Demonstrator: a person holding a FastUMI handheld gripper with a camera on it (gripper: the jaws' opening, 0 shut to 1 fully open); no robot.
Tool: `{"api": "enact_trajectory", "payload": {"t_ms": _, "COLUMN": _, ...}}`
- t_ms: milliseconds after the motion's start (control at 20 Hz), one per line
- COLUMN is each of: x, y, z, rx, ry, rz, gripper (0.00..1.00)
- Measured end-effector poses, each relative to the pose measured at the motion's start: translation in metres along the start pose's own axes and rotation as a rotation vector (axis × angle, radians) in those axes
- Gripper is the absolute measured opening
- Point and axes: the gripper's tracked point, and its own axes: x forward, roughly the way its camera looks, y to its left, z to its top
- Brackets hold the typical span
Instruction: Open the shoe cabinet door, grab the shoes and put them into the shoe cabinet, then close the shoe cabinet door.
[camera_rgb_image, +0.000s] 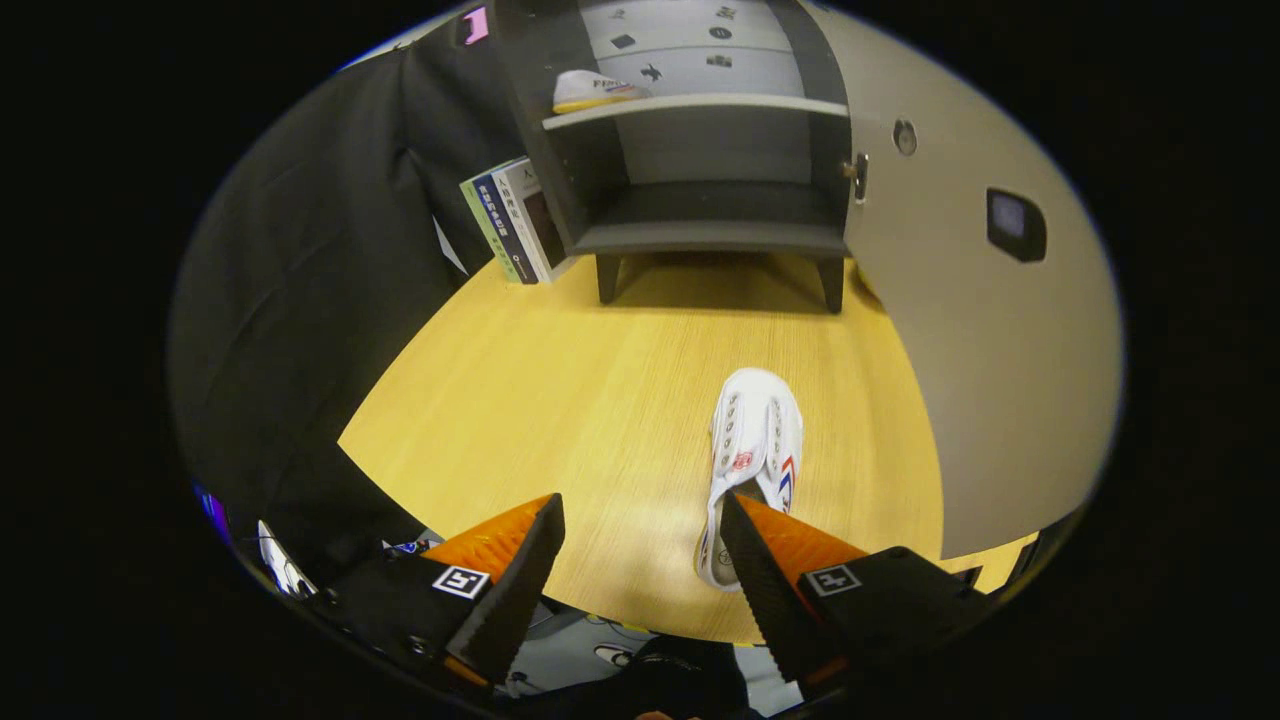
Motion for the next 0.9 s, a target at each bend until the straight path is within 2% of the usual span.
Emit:
{"api": "enact_trajectory", "payload": {"t_ms": 200, "x": 0.021, "y": -0.009, "z": -0.016, "rx": -0.038, "ry": 0.075, "rz": -0.012, "gripper": 0.98}}
{"api": "enact_trajectory", "payload": {"t_ms": 400, "x": 0.037, "y": -0.023, "z": -0.025, "rx": -0.081, "ry": 0.1, "rz": -0.068, "gripper": 0.99}}
{"api": "enact_trajectory", "payload": {"t_ms": 500, "x": 0.046, "y": -0.032, "z": -0.021, "rx": -0.111, "ry": 0.077, "rz": -0.105, "gripper": 0.98}}
{"api": "enact_trajectory", "payload": {"t_ms": 900, "x": 0.077, "y": -0.04, "z": -0.001, "rx": -0.199, "ry": -0.042, "rz": -0.158, "gripper": 0.97}}
